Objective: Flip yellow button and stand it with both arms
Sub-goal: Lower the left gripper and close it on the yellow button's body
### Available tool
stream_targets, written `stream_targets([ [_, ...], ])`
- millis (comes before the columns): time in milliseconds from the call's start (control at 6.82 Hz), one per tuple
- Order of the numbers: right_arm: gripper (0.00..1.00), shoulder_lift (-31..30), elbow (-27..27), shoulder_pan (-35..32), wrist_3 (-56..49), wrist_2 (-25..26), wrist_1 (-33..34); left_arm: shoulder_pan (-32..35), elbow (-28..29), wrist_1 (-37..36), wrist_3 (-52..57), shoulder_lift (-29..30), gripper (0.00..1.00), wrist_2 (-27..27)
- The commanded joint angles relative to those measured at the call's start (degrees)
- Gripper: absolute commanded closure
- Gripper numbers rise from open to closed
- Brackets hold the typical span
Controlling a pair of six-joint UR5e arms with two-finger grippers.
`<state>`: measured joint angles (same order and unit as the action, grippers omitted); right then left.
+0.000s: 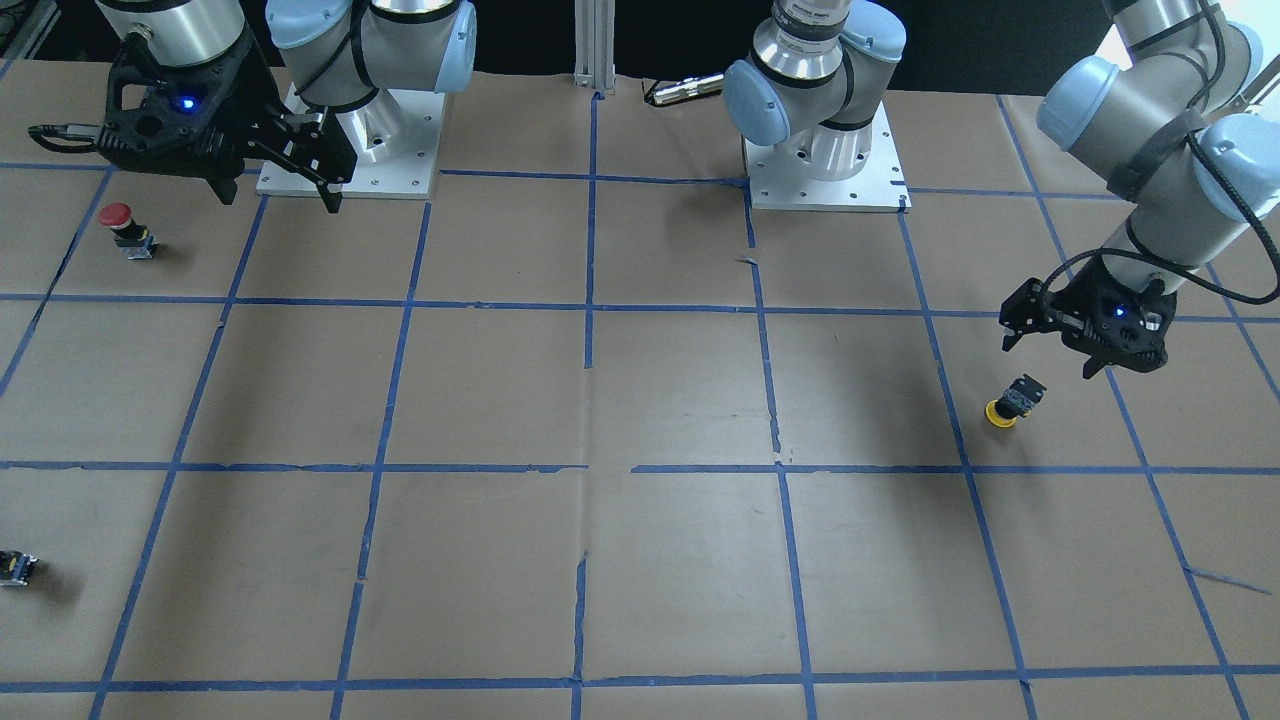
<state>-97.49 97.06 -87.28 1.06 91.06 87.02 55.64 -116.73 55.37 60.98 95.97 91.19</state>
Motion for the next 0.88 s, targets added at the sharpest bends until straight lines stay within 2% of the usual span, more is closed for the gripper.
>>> stream_targets([
  [0, 0.00, -0.2, 0.6, 0.0, 0.3, -0.2, 0.2, -1.1, -0.6, -3.0, 7.8, 3.7, 0.02, -0.2],
  [293, 0.00, -0.2, 0.6, 0.0, 0.3, -0.2, 0.2, -1.1, -0.4, -3.3, 14.7, 6.4, 0.05, -0.9],
  [586, 0.00, 0.0, 0.6, 0.0, 0.3, -0.2, 0.2, -1.2, -0.6, -5.7, 15.7, 7.8, 0.05, -1.0],
  [733, 0.00, 0.0, 0.6, 0.0, 0.3, -0.2, 0.3, -1.2, -0.1, -5.8, 16.0, 8.0, 0.14, -0.9],
])
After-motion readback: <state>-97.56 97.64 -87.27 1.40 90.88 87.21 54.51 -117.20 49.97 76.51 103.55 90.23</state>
